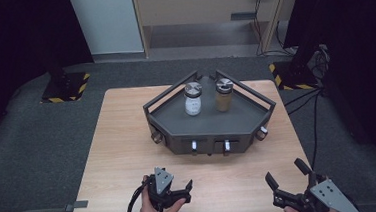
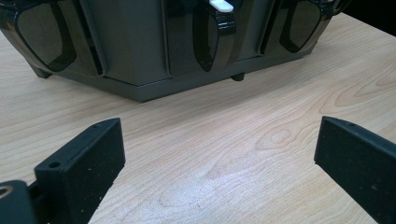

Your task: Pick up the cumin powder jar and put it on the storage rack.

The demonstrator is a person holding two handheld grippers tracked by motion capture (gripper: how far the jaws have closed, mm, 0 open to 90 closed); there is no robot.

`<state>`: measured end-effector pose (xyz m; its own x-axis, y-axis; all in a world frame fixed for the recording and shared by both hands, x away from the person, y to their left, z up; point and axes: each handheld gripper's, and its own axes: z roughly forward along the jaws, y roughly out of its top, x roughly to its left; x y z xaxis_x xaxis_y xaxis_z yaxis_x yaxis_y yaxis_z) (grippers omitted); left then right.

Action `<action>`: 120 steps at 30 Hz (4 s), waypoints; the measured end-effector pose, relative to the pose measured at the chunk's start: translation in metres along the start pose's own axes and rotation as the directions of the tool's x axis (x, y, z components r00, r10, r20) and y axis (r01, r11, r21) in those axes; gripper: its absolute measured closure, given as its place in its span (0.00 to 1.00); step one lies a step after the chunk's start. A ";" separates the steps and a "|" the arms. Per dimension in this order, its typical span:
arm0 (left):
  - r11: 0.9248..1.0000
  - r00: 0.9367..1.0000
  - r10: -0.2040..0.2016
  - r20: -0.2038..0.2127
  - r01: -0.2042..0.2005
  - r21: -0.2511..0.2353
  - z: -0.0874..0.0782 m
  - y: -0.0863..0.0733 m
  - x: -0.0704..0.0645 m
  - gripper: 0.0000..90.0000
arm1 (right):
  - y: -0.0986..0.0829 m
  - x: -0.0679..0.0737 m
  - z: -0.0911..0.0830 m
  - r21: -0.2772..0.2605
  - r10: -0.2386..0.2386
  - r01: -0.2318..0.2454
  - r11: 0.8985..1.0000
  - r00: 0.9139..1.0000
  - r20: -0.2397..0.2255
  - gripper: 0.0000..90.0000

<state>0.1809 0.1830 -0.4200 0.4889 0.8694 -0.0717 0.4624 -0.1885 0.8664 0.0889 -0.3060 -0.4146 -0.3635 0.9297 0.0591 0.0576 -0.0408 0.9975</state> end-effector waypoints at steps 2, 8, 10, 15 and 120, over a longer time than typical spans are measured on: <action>1.000 1.000 0.000 0.000 0.000 0.000 0.000 0.000 0.000 0.01 | -0.001 -0.001 0.000 0.005 0.001 -0.001 1.000 1.000 0.005 0.03; 1.000 1.000 0.004 0.000 -0.004 0.002 0.001 0.000 0.000 0.01 | -0.007 -0.005 -0.001 0.027 0.016 -0.016 1.000 1.000 0.022 0.03; 1.000 1.000 0.003 0.000 -0.003 0.003 0.001 0.000 0.000 0.01 | -0.009 -0.006 0.000 0.034 0.021 -0.022 0.999 0.999 0.028 0.03; 1.000 1.000 0.003 0.001 -0.003 0.003 0.001 0.000 0.000 0.01 | -0.014 -0.009 0.001 0.057 0.031 -0.033 0.998 0.999 0.040 0.03; 0.997 0.999 -0.043 -0.032 0.045 0.068 0.006 0.005 0.001 0.02 | -0.028 0.005 0.026 0.362 -0.041 -0.091 0.928 0.939 0.342 0.05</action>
<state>0.1883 0.1802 -0.4191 0.4443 0.8910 -0.0932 0.5336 -0.1796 0.8265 0.1100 -0.2907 -0.4435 -0.0256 0.9997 0.0016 0.4229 0.0094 0.9061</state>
